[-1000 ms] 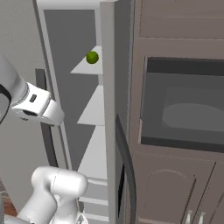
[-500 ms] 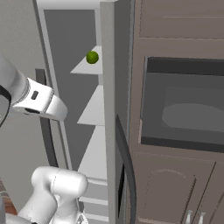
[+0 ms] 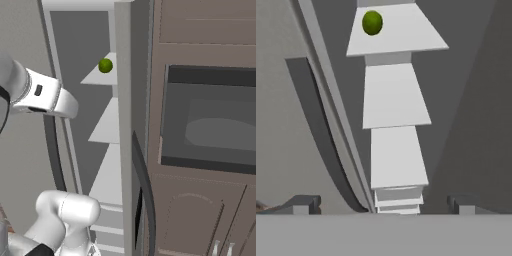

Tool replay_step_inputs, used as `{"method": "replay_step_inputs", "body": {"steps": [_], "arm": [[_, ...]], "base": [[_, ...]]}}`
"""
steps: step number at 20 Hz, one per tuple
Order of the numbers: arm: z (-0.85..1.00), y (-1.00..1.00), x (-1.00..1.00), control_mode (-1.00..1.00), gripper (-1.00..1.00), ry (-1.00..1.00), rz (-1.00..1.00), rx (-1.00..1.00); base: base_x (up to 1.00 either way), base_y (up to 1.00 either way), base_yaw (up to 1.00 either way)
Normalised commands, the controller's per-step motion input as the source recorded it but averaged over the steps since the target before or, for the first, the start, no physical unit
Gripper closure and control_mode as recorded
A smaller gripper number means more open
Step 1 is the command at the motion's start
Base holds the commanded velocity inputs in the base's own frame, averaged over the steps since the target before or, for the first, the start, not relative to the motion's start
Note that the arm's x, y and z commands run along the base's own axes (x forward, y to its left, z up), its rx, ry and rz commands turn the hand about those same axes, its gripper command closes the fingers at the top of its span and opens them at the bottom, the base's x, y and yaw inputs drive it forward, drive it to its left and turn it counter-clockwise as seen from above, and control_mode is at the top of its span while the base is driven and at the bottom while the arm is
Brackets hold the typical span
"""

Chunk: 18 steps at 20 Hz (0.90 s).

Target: Take the lime, mushroom, and fish from the freezer and place them in the bowl on the counter.

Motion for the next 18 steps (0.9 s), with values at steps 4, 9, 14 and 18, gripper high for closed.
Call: {"method": "replay_step_inputs", "body": {"steps": [4, 9, 14, 18], "arm": [[0.12, -0.02, 0.42, -1.0, -1.0, -0.08, 0.06, 0.0], [0.0, 0.0, 0.62, -1.0, -1.0, -0.22, 0.09, 0.0], [0.0, 0.0, 0.56, -1.0, -1.0, -0.25, 0.15, 0.0], [0.0, 0.0, 0.54, -1.0, -1.0, -0.18, 0.12, 0.0]], "base": [[0.0, 0.0, 0.0], [0.0, 0.0, 0.0], [0.0, 0.0, 0.0], [0.0, 0.0, 0.0]]}}
